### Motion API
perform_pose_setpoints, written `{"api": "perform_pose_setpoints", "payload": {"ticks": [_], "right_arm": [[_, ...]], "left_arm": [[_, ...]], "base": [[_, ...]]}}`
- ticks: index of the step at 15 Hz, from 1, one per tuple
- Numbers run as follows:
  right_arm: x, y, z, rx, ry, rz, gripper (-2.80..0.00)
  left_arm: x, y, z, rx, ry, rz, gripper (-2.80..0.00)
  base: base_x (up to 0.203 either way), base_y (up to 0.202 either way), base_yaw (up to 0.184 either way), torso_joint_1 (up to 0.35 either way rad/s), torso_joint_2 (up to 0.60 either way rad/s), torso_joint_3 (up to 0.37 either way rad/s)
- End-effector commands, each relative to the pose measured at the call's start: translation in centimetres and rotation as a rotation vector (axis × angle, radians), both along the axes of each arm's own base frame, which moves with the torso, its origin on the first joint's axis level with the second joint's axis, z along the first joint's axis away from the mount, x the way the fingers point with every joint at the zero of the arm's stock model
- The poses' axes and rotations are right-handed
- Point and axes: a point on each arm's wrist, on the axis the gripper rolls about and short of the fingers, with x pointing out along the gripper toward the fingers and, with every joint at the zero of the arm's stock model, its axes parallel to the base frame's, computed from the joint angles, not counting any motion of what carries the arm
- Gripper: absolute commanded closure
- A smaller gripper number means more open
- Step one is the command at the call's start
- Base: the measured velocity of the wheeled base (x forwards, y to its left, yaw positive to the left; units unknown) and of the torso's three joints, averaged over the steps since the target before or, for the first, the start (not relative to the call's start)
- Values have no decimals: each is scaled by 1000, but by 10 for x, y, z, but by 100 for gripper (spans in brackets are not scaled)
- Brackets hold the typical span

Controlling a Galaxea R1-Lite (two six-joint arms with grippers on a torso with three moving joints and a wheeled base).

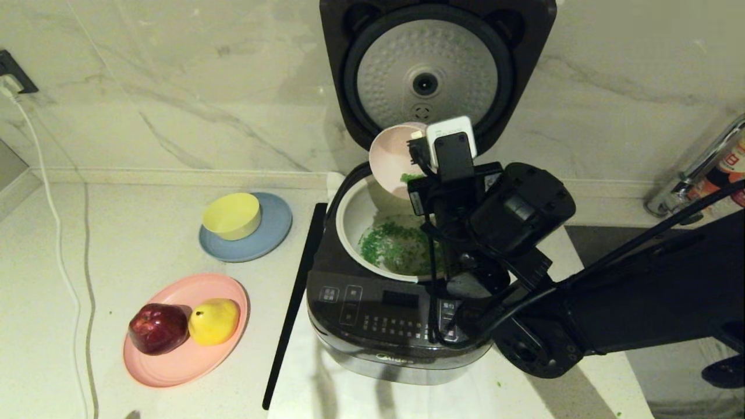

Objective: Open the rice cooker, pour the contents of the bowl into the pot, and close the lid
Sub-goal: Pour the water from the bowl into the rice cooker

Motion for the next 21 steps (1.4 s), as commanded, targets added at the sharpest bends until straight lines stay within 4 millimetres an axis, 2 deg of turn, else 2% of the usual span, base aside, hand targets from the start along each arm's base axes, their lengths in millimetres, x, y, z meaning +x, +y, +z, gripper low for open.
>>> {"api": "perform_pose_setpoints", "payload": {"ticks": [1,5,10,17,21], "right_arm": [[-3,-4,18,33,41,-1,0],[-1,-9,44,117,239,21,0],[-3,-36,83,324,485,53,0],[-16,-73,110,539,805,183,0],[-35,-99,125,578,898,242,0]], "left_arm": [[1,0,-2,0,9,0,0],[1,0,-2,0,9,0,0],[1,0,-2,0,10,0,0],[1,0,-2,-1,9,1,0],[1,0,-2,0,9,1,0]], "base": [[0,0,0,0,0,0],[0,0,0,0,0,0],[0,0,0,0,0,0],[0,0,0,0,0,0],[0,0,0,0,0,0]]}}
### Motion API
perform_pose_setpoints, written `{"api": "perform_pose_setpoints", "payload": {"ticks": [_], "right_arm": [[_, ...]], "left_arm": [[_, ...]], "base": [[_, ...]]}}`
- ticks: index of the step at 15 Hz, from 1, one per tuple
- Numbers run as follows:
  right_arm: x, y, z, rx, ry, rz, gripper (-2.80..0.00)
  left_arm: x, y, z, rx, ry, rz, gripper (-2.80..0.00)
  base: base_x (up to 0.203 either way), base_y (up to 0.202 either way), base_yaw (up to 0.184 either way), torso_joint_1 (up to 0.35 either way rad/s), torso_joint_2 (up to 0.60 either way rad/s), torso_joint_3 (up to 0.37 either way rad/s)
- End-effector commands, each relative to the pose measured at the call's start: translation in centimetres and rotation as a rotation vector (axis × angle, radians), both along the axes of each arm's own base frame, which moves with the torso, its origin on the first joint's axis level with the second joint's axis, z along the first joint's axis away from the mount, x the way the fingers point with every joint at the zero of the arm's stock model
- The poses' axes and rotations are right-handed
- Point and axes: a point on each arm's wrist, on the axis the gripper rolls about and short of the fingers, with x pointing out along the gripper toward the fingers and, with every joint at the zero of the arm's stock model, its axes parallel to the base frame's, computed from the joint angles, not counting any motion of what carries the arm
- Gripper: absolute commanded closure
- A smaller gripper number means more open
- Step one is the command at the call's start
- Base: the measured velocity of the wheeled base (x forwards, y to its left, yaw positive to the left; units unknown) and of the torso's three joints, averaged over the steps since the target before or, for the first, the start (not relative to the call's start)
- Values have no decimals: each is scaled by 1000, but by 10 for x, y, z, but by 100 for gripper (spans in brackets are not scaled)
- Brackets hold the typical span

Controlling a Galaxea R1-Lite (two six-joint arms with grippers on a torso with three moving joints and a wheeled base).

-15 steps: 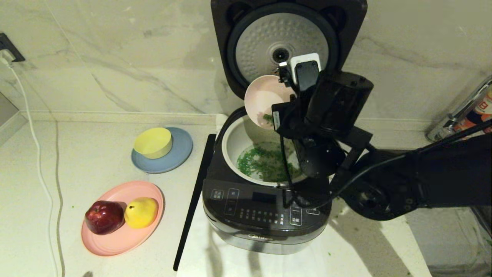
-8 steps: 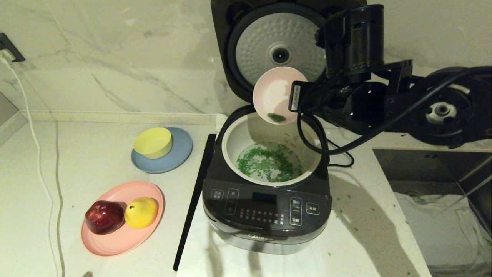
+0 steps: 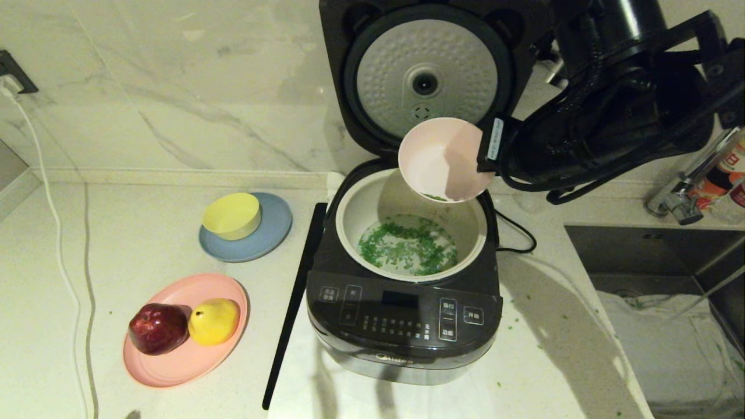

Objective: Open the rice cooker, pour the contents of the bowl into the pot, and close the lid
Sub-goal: Pour the water from the bowl into the rice cooker, then fill a bowl with water from the tap

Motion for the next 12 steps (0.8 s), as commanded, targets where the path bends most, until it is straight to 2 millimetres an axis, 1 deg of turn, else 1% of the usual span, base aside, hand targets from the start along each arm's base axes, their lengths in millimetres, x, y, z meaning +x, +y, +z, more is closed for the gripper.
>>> {"api": "perform_pose_setpoints", "payload": {"ticks": [1,3,8,10,12], "right_arm": [[-15,-17,13,32,15,9,0],[-28,-28,20,62,56,46,0],[-62,-73,39,119,116,91,0],[-75,-90,41,127,164,100,0],[-86,-104,39,128,211,93,0]], "left_arm": [[1,0,-3,-1,10,2,0],[1,0,-3,-1,10,1,0],[1,0,-2,0,10,2,0],[1,0,-3,0,11,1,0],[1,0,-2,0,9,0,0]], "base": [[0,0,0,0,0,0],[0,0,0,0,0,0],[0,0,0,0,0,0],[0,0,0,0,0,0],[0,0,0,0,0,0]]}}
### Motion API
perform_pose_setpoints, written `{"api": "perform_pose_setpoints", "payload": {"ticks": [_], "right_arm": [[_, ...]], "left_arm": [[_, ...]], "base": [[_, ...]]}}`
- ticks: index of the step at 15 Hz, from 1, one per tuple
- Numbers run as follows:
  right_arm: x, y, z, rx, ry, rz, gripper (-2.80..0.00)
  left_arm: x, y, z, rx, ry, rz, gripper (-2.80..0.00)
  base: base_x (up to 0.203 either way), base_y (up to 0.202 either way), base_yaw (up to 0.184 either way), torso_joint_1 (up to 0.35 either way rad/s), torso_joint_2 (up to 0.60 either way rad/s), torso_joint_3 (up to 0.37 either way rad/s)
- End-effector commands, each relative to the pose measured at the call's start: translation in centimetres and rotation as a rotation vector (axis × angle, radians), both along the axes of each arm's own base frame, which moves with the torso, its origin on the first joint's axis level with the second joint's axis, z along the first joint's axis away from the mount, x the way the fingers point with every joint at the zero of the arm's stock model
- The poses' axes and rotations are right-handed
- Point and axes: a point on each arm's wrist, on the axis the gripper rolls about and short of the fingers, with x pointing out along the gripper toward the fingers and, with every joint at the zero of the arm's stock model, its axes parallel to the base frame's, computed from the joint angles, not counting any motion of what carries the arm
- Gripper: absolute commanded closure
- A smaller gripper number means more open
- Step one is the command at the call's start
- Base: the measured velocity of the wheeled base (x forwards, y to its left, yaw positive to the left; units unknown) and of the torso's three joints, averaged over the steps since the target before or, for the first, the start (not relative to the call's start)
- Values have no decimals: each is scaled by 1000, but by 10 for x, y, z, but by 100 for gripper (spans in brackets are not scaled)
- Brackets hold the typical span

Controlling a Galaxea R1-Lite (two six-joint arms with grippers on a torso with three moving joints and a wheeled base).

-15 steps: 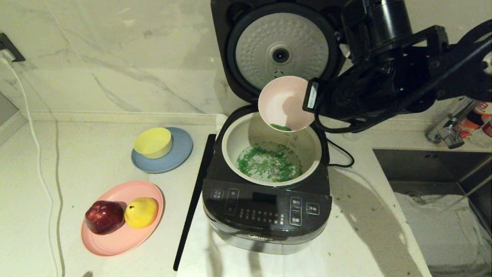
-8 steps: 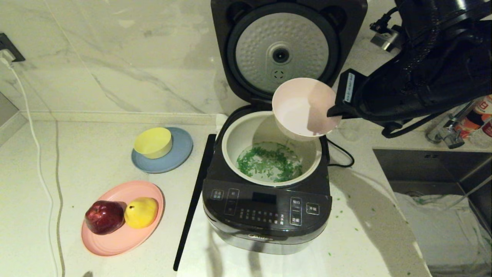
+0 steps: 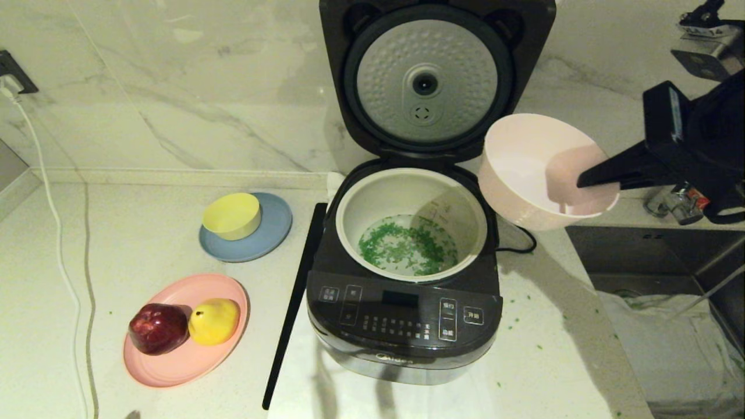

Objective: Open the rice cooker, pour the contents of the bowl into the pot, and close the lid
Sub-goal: Fill a bowl with water from the tap

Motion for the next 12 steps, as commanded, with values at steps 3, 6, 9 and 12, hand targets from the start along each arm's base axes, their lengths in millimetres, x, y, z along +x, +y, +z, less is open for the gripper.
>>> {"api": "perform_pose_setpoints", "payload": {"ticks": [3,6,9,12], "right_arm": [[-26,-27,-8,-11,55,-37,0],[-38,-50,-20,-7,90,-110,0],[-42,-76,-28,15,114,-203,0],[-39,-105,-39,50,157,-318,0]], "left_arm": [[1,0,-3,0,11,1,0],[1,0,-3,-1,10,1,0],[1,0,-3,0,11,1,0],[1,0,-3,-1,11,1,0]], "base": [[0,0,0,0,0,0],[0,0,0,0,0,0],[0,0,0,0,0,0],[0,0,0,0,0,0]]}}
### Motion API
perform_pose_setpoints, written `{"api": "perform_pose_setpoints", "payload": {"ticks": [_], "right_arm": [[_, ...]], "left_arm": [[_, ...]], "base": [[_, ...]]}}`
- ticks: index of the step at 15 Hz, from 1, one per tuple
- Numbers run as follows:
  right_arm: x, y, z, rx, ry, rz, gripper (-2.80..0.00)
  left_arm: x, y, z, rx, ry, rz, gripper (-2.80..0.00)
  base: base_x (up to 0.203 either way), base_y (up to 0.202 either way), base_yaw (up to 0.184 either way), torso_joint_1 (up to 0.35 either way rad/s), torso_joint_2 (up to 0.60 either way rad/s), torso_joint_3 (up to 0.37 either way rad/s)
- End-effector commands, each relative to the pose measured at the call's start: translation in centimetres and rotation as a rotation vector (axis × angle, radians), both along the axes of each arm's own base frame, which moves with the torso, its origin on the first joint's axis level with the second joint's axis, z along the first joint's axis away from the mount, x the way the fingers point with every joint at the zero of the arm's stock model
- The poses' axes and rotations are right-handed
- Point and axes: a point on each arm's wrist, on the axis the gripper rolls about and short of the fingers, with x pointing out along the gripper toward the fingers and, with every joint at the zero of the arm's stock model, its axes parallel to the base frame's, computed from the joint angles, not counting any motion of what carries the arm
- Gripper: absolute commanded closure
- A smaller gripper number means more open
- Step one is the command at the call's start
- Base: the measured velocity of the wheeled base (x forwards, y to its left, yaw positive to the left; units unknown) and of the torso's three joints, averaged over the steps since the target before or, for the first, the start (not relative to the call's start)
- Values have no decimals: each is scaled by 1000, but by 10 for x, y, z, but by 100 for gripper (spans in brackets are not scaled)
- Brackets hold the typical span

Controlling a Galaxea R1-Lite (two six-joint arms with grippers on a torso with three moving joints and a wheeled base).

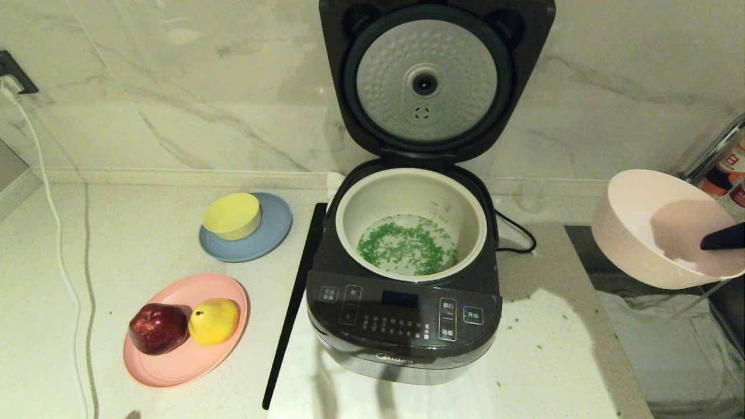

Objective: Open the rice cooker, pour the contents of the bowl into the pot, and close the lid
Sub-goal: Fill a bowl with water from the tap

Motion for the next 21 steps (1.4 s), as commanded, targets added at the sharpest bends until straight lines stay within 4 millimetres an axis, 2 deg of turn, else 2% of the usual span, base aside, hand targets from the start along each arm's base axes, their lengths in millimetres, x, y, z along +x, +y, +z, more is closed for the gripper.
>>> {"api": "perform_pose_setpoints", "payload": {"ticks": [1,4,8,11,15,18,21], "right_arm": [[-1,-27,-9,28,32,-127,0],[10,-70,-29,73,41,-276,0],[32,-145,-70,123,105,-466,0],[35,-202,-105,203,168,-553,0],[23,-271,-150,250,206,-666,0],[21,-300,-165,217,163,-710,0],[25,-317,-172,210,155,-730,0]], "left_arm": [[1,0,-3,0,10,2,0],[1,0,-2,0,9,0,0],[1,0,-3,0,10,2,0],[1,0,-3,0,10,2,0],[1,0,-3,0,10,2,0],[1,0,-2,0,9,2,0],[1,0,-2,-1,9,2,0]], "base": [[0,0,0,0,0,0],[0,0,0,0,0,0],[0,0,0,0,0,0],[0,0,0,0,0,0],[0,0,0,0,0,0],[0,0,0,0,0,0],[0,0,0,0,0,0]]}}
